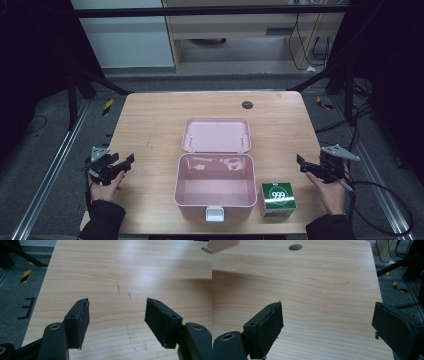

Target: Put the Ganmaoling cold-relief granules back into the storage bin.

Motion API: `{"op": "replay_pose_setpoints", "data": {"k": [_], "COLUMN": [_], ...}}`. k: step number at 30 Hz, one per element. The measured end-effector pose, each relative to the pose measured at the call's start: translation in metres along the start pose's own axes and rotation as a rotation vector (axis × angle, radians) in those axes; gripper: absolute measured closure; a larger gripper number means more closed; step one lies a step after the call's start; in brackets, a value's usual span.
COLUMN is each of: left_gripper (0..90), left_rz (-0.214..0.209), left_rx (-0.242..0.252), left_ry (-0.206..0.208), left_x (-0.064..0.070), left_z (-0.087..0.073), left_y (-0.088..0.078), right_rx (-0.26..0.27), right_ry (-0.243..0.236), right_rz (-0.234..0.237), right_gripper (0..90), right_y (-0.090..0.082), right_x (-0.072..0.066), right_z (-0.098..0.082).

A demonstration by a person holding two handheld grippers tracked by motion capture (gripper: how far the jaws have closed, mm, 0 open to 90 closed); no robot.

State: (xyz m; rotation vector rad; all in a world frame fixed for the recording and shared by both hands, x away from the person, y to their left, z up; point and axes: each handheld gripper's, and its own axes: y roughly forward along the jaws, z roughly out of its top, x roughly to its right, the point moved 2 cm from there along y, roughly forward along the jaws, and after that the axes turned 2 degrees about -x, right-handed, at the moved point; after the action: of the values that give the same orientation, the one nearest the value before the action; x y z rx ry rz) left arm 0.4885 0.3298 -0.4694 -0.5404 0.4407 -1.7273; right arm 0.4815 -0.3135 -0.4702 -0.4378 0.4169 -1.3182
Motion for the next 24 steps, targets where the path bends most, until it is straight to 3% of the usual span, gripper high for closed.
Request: {"op": "replay_pose_setpoints", "data": {"k": [7,8,12,15,20,24], "left_gripper": [37.2,36.7,36.6,36.0,36.1,36.0], "left_rz": [-0.003,-0.005,-0.001,0.0,-0.005,-0.005], "left_rx": [-0.02,-0.033,-0.044,-0.05,-0.053,-0.051], "left_ry": [0.032,0.048,0.067,0.076,0.08,0.09], "left_x": [0.002,0.004,0.006,0.006,0.006,0.007], "left_z": [0.0,-0.001,-0.001,-0.001,-0.001,-0.001], "left_y": [-0.001,0.0,0.0,0.0,0.0,-0.001], "right_rx": [0.034,0.036,0.029,0.016,0.017,0.011], "right_ry": [-0.031,-0.065,-0.108,-0.184,-0.237,-0.294], "right_rz": [0.038,0.046,0.057,0.089,0.148,0.163], "right_gripper": [10.6,10.5,10.5,10.5,10.4,10.3], "right_y": [-0.013,-0.015,-0.018,-0.02,-0.028,-0.033], "right_x": [-0.005,-0.007,-0.012,-0.019,-0.029,-0.036], "right_z": [0.013,0.016,0.021,0.03,0.046,0.06]}}
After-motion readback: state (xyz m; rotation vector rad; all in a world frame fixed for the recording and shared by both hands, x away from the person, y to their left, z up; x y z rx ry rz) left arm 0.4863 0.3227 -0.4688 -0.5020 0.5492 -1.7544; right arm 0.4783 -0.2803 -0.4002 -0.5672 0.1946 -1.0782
